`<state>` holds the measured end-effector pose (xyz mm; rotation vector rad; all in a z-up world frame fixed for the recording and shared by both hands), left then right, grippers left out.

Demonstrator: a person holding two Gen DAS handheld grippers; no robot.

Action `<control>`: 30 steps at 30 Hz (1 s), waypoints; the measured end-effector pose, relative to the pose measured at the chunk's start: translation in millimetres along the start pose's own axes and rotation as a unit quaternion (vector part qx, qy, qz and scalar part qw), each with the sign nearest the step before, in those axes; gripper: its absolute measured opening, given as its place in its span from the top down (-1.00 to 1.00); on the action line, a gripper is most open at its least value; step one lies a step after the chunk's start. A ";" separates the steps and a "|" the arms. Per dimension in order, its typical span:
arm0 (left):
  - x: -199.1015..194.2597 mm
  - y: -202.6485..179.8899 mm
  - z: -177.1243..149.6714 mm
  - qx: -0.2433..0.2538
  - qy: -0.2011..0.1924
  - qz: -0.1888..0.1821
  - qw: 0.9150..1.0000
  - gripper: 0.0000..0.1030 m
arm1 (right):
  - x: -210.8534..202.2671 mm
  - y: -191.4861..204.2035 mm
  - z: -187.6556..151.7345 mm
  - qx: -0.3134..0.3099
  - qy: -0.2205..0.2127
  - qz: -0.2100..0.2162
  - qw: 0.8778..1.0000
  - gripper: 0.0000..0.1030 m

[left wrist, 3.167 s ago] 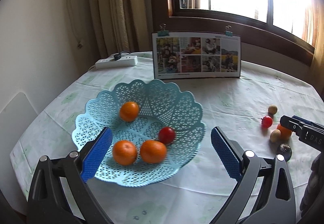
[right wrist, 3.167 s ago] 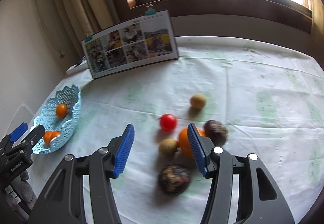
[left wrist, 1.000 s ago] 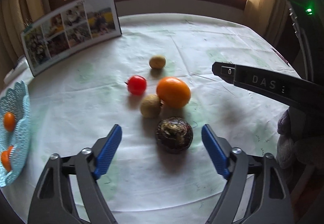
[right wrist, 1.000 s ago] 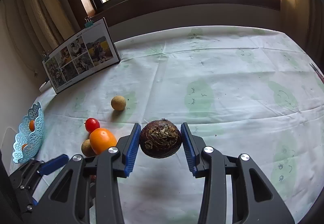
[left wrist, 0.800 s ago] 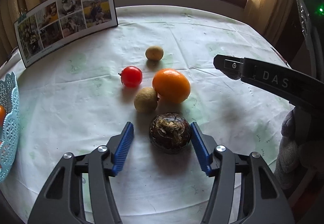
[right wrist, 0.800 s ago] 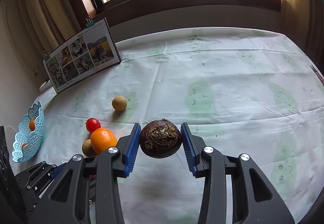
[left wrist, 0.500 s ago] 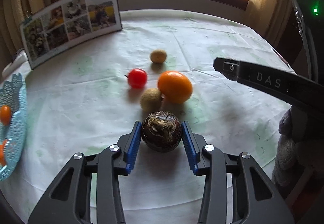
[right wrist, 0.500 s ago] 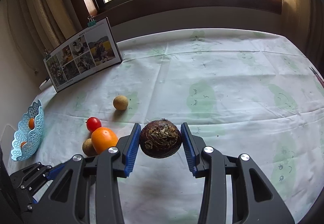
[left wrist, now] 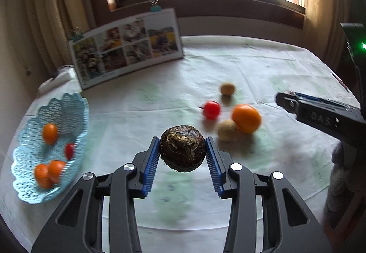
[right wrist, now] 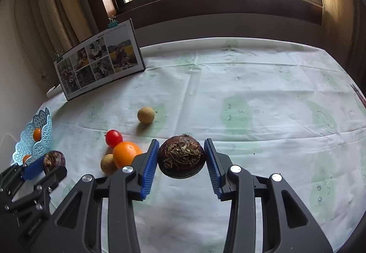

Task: Organize fruits
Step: 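Carry both dark brown fruits toward the blue basket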

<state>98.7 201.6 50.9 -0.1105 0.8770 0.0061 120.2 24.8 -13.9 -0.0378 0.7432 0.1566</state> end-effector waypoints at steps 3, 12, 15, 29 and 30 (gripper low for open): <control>-5.1 15.2 6.9 -0.012 -0.011 0.011 1.000 0.19 | -2.1 7.6 1.6 -0.008 -0.002 0.002 1.000 0.20; -14.5 65.9 26.5 -0.054 -0.040 0.045 0.997 0.19 | -6.8 38.3 6.4 -0.024 -0.006 0.019 1.000 0.20; -16.6 84.8 30.4 -0.069 -0.049 0.061 0.995 0.19 | -6.8 48.7 8.9 -0.029 -0.007 0.025 0.999 0.20; -10.4 158.9 38.4 -0.125 -0.057 0.102 0.985 0.19 | -8.8 93.8 17.1 -0.058 -0.007 0.042 0.997 0.20; -9.7 162.0 38.4 -0.128 -0.057 0.102 0.985 0.18 | -9.4 97.9 18.4 -0.061 -0.008 0.044 0.997 0.20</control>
Point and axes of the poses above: each gripper's, at about its wrist camera, not at the fingertips, and x roughly the way its jaws point, y to its left, z to its top, the point moved 7 cm from there along x, roughly the way its jaws point, and after that the axes turned 15 degrees about -x, right-handed, at the moved point
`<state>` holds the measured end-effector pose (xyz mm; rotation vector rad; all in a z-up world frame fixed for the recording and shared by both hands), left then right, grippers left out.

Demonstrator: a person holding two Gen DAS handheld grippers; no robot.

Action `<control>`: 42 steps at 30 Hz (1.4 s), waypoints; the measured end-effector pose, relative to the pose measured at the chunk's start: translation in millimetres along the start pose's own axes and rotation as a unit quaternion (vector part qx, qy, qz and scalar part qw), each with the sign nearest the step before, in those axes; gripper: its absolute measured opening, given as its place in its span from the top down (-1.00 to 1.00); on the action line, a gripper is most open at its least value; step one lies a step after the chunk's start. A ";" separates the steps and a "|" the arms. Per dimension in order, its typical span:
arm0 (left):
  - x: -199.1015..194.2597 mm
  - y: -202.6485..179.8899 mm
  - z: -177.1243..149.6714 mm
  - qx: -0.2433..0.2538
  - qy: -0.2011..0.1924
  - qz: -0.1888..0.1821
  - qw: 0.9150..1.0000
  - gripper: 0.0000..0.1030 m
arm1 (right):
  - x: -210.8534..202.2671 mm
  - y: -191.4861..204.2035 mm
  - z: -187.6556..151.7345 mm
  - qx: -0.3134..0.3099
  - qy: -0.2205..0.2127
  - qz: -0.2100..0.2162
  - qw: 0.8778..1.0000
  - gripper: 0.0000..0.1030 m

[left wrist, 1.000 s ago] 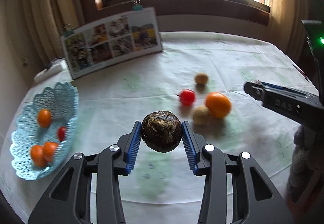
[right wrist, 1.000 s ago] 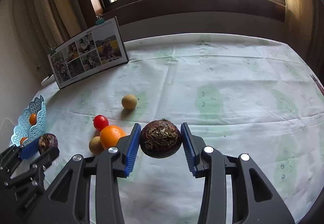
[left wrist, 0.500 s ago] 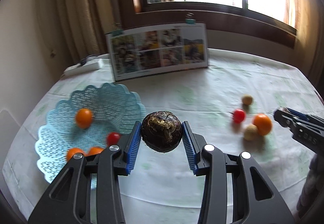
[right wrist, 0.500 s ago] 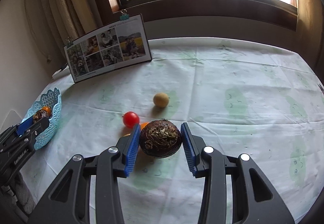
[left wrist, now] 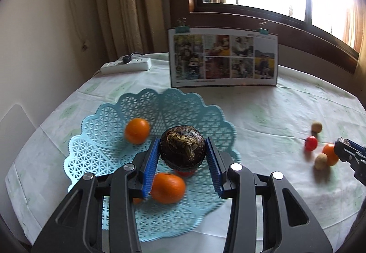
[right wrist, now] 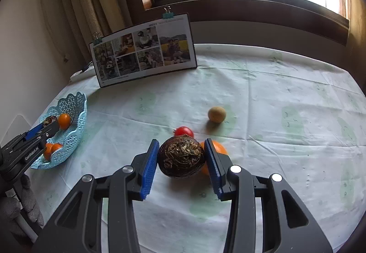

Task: Organize fruits
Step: 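Carry both dark brown fruits toward the blue basket, then open both grippers to drop the dark brown fruits into the basket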

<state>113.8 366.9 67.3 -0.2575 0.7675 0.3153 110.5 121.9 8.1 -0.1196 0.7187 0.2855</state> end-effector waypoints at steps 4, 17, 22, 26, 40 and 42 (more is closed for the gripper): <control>1.2 14.1 4.1 -0.015 -0.003 0.004 1.000 0.08 | 0.6 13.4 6.7 -0.011 -0.002 0.007 1.000 0.20; -11.8 73.2 23.6 -0.063 -0.041 0.047 0.996 -0.47 | 5.5 88.4 43.1 -0.063 -0.023 0.066 0.996 0.20; -13.9 96.7 22.4 -0.080 -0.041 0.062 0.994 -0.51 | 14.8 124.5 53.9 -0.084 -0.022 0.098 0.991 0.20; -15.1 109.4 20.6 -0.087 -0.040 0.069 0.993 -0.53 | 21.2 154.2 58.6 -0.103 -0.024 0.121 0.987 0.20; -14.9 124.4 17.2 -0.101 -0.036 0.074 0.991 -0.71 | 44.3 196.0 65.6 -0.116 -0.011 0.148 0.982 0.16; -15.1 123.3 17.0 -0.101 -0.035 0.072 0.992 -0.71 | 43.8 191.9 65.7 -0.115 -0.012 0.143 0.983 0.16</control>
Point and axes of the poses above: each gripper's, at about its wrist camera, not at the fingertips, and x roughly the way its jaws point, y to its left, z to its top, the point moved 7 cm from there along x, roughly the way its jaws point, and after that the axes turned 15 degrees about -x, right-handed, at the moved point
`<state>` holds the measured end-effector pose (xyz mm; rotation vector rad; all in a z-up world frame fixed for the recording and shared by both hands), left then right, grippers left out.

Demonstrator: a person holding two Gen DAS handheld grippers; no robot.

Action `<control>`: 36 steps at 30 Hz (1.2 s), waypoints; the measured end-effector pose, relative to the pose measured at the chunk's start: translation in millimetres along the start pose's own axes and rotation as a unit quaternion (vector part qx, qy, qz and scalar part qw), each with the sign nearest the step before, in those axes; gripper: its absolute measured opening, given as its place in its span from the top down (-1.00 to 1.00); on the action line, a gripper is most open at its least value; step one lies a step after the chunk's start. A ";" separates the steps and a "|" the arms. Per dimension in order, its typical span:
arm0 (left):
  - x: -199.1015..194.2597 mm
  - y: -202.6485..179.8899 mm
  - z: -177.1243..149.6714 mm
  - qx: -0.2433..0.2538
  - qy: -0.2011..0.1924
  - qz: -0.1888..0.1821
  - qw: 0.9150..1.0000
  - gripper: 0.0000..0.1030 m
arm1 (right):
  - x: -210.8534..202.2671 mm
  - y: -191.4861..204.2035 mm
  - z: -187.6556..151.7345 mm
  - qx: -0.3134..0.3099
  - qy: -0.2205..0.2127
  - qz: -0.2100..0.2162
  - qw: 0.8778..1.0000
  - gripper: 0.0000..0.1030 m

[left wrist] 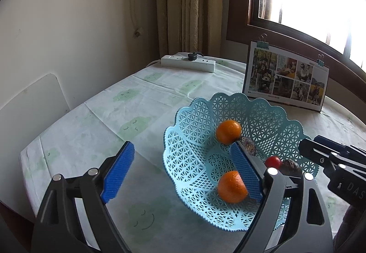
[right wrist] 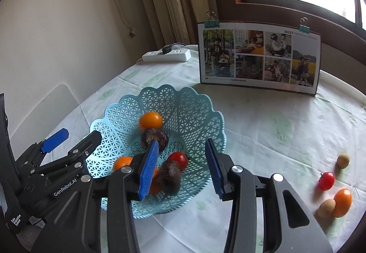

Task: Organize fruits
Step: 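Open both grippers to drop the dark brown fruits into the basket, then grasp the large orange with right while left moves back toward the fruit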

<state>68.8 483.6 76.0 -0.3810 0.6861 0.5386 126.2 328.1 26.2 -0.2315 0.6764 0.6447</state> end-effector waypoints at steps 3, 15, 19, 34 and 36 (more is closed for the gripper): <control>-0.5 -3.0 -0.6 0.001 0.000 -0.003 1.000 -0.71 | -3.5 -6.7 -3.4 0.005 0.001 -0.004 1.000 0.16; -6.8 -23.8 -5.9 0.017 0.003 -0.019 1.000 -0.72 | -23.2 -35.5 -24.9 0.030 0.004 -0.027 0.999 0.16; -10.8 -33.7 -7.5 0.022 0.002 -0.026 0.999 -0.81 | -34.0 -54.6 -33.1 0.043 0.002 -0.045 0.998 0.16; -23.0 -75.9 -21.9 0.059 0.007 -0.057 0.997 -0.83 | -68.4 -155.7 -85.8 0.124 0.023 -0.143 0.982 0.16; -25.0 -81.8 -25.6 0.066 0.009 -0.061 0.996 -0.83 | -72.1 -167.1 -94.4 0.132 0.026 -0.154 0.979 0.16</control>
Point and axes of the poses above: each gripper's, at about its wrist camera, not at the fingertips, and x roughly the way its jaws point, y to its left, z to its top, the point moved 7 cm from there along x, roughly the way its jaws point, and after that the axes turned 15 degrees about -x, right-handed, at the moved point
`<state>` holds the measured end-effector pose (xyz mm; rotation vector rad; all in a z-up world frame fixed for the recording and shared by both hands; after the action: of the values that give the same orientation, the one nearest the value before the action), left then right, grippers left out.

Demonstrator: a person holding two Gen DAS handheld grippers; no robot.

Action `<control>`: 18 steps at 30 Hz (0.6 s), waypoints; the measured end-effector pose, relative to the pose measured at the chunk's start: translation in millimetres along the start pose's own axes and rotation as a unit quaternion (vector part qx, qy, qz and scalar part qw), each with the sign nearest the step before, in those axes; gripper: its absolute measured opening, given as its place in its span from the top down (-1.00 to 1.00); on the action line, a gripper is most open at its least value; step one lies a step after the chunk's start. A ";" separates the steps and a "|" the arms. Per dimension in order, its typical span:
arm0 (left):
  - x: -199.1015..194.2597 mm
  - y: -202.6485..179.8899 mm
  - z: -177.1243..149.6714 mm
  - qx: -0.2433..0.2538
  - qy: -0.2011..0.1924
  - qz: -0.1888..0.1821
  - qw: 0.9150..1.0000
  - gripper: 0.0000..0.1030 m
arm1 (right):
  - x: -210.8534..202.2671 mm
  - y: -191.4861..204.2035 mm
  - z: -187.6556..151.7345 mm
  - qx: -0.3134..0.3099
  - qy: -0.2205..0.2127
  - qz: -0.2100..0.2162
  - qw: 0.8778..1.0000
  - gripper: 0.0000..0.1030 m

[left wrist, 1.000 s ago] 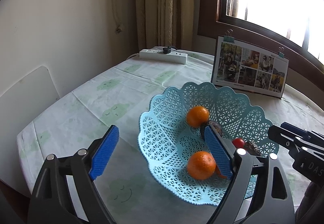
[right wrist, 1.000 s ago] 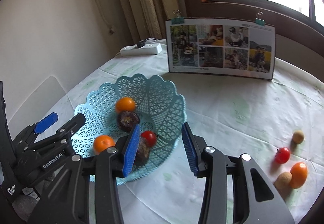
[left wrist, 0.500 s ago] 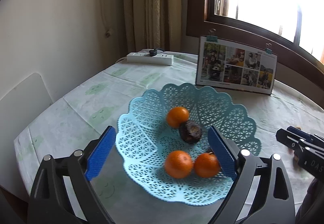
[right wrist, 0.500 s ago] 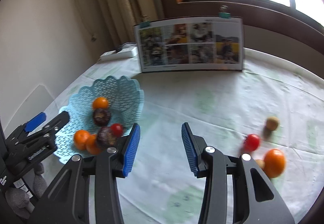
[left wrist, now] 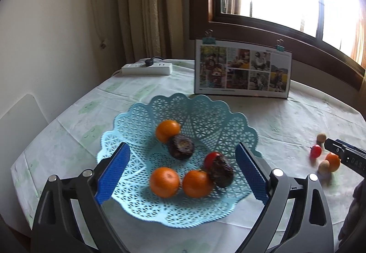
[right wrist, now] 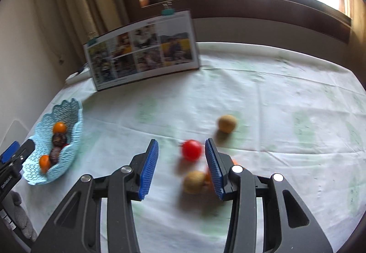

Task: Organize fruits
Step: 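Grasp the large orange with right while left moves back toward the fruit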

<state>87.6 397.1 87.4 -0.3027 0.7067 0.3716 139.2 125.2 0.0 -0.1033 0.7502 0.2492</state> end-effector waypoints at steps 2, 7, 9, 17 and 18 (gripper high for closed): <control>-1.6 -6.4 -3.2 0.009 0.001 -0.004 1.000 -0.83 | 1.7 -10.4 -5.2 0.009 0.006 -0.011 1.000 0.16; -3.0 -18.6 -8.4 0.021 0.004 -0.013 1.000 -0.83 | 12.0 -30.3 -14.7 0.025 0.023 -0.026 0.999 0.16; -3.7 -23.0 -9.7 0.025 0.005 -0.016 1.000 -0.83 | 18.6 -33.8 -17.3 0.026 0.031 -0.027 0.999 0.16; -12.4 -38.1 -14.5 0.042 0.002 -0.025 0.999 -0.83 | 35.6 -33.9 -23.7 0.026 0.051 -0.008 0.998 0.16; -13.0 -39.3 -15.2 0.044 0.002 -0.026 0.999 -0.83 | 37.1 -34.1 -24.9 0.029 0.053 -0.002 0.998 0.17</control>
<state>86.8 353.1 90.9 -0.2380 0.7159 0.2903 157.8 94.6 -43.4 -0.0635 0.8623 0.2201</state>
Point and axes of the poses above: each gripper's, at about its wrist camera, not at the fingertips, and x roughly the way its jaws point, y to its left, z to its top, the point moved 7 cm from there along x, roughly the way its jaws point, and after that the axes turned 15 degrees about -x, right-handed, at the moved point
